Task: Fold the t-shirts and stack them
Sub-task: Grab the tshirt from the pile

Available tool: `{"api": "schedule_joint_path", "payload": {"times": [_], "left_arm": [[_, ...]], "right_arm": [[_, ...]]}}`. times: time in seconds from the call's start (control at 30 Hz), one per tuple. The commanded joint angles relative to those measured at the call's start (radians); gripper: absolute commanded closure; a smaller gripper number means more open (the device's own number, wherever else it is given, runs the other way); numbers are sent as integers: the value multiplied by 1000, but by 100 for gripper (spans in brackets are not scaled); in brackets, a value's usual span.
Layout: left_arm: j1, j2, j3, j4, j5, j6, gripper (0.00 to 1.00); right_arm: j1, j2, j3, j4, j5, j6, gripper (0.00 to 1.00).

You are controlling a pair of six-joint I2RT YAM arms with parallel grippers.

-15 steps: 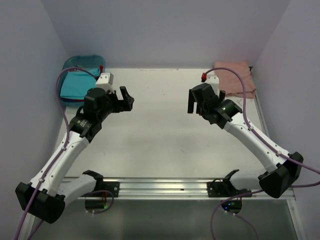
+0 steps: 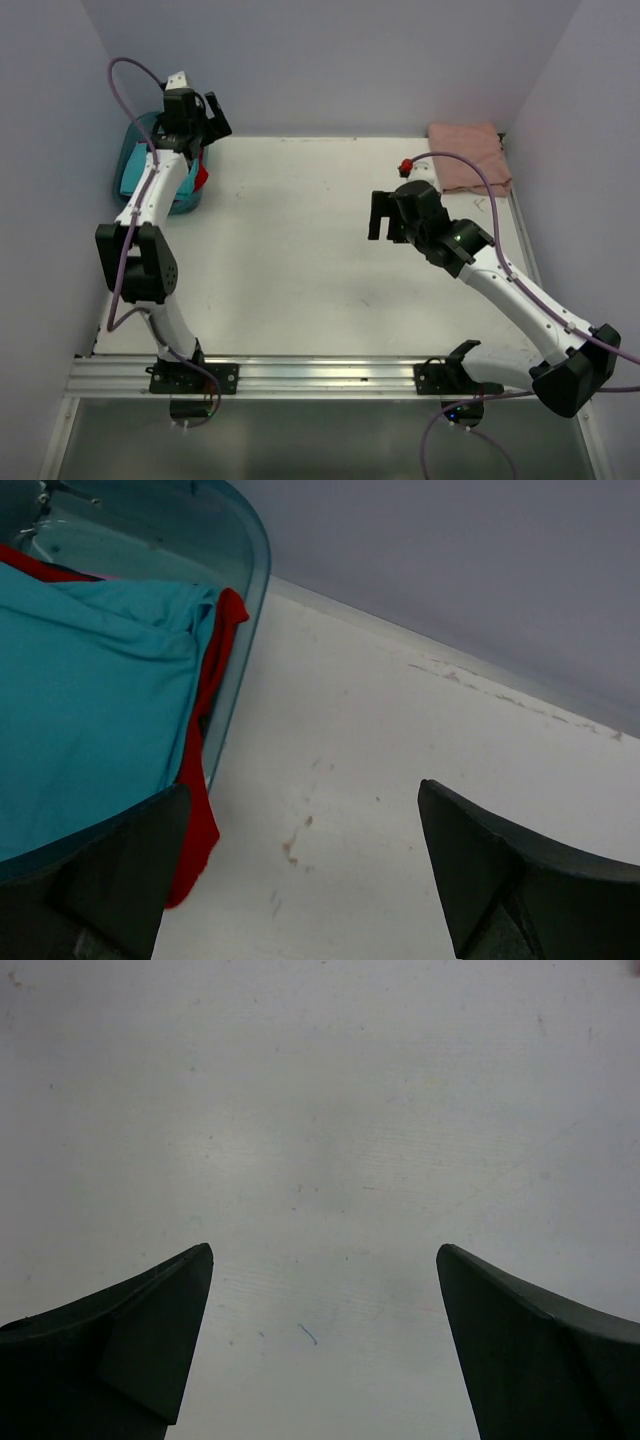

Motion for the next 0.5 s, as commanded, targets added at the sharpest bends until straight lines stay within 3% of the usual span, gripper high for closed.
{"api": "schedule_joint_path", "payload": {"times": [0.0,0.2,0.33,0.47], "left_arm": [[80,190,180,-67,-28,-9,0],[101,441,400,-156,-126,-6,2],[114,450,383,-151,-215,-34,2],[126,381,244,-92,-300,-74,3]], "right_arm": [[-2,-48,-21,64,-89,-18,1],[-2,-97,-72,34,-88,-20,1],[-4,-133,-107,26,-81,-17,1],[-2,-133,-115,21,-77,-18,1]]}}
